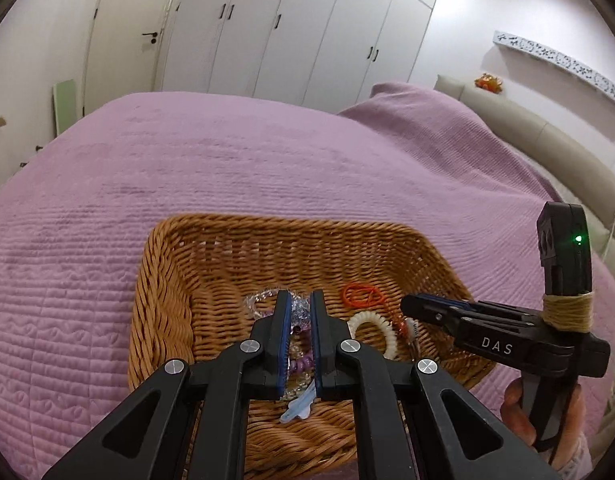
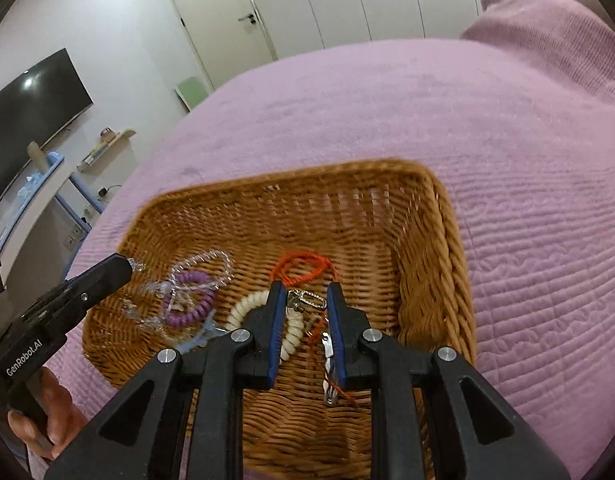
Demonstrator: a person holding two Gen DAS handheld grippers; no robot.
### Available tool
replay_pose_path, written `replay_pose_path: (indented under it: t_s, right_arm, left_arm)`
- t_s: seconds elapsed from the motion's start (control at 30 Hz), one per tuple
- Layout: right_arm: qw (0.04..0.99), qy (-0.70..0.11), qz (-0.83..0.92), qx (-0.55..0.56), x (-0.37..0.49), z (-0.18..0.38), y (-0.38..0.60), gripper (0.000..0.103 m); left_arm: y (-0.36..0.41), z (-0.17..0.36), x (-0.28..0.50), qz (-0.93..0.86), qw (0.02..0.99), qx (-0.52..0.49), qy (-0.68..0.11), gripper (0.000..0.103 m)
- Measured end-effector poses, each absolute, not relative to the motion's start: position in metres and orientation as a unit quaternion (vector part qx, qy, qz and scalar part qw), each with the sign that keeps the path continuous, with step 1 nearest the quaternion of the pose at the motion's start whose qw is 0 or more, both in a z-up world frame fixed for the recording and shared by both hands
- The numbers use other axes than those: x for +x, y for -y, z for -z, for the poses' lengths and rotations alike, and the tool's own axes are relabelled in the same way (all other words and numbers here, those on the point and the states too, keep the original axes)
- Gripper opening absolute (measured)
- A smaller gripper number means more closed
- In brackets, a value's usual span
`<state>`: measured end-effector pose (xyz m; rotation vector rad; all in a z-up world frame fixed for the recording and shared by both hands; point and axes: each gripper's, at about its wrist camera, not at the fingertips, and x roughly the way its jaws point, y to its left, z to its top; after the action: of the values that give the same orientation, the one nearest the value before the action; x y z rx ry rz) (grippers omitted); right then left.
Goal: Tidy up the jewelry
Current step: 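Carry the charm bracelet and clasp charm into the basket and release both, then move both tools back to the silver wire bracelet and black watch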
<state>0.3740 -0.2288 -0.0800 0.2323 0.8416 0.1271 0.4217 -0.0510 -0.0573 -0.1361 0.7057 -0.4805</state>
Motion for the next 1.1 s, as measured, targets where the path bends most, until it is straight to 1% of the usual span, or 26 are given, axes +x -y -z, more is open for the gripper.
replay_pose_path:
  t_s: [0.23,0.3,0.33,0.37,0.4,0.43,0.53,0.6,0.67,0.8,0.93,1.1]
  right_arm:
    - [0.91,-0.396,-0.057,0.111,0.373,0.086,0.224,0.024]
    - [0.914,-0.385,-0.055,0.116,0.371,0.083,0.225,0.024]
    - [0.915,-0.381,-0.057,0.12,0.369,0.081,0.228,0.025]
    - [0.915,-0.378,-0.059,0.123,0.369,0.081,0.23,0.029]
    - [0.916,-0.376,-0.062,0.126,0.368,0.08,0.23,0.03]
    - [0.918,-0.372,-0.062,0.126,0.367,0.078,0.23,0.03]
    - [0.922,-0.361,-0.063,0.122,0.36,0.074,0.229,0.032]
    - [0.925,-0.353,-0.068,0.124,0.353,0.071,0.229,0.037]
    - [0.929,-0.34,-0.074,0.125,0.341,0.065,0.228,0.04]
    - [0.941,-0.314,-0.068,0.108,0.313,0.046,0.22,0.04]
    - [0.948,-0.294,-0.074,0.1,0.271,0.028,0.209,0.04]
    - [0.947,-0.288,-0.085,0.115,0.215,0.03,0.195,0.042]
  left_arm:
    - [0.05,0.065,0.426,0.223,0.906,-0.065,-0.355,0.01]
    - [0.049,0.061,0.422,0.227,0.908,-0.065,-0.347,0.013]
    - [0.047,0.06,0.419,0.228,0.909,-0.066,-0.344,0.024]
    - [0.046,0.057,0.417,0.229,0.91,-0.068,-0.339,0.045]
    - [0.044,0.055,0.414,0.227,0.914,-0.069,-0.33,0.053]
    - [0.043,0.052,0.411,0.225,0.918,-0.069,-0.32,0.057]
    - [0.039,0.046,0.406,0.232,0.917,-0.081,-0.314,0.057]
    - [0.032,0.04,0.399,0.238,0.917,-0.095,-0.304,0.057]
    - [0.027,0.031,0.389,0.247,0.919,-0.108,-0.287,0.057]
    - [0.019,0.012,0.364,0.259,0.922,-0.113,-0.264,0.057]
    - [0.01,-0.004,0.325,0.258,0.927,-0.093,-0.256,0.057]
    - [-0.015,-0.004,0.283,0.254,0.925,-0.102,-0.263,0.057]
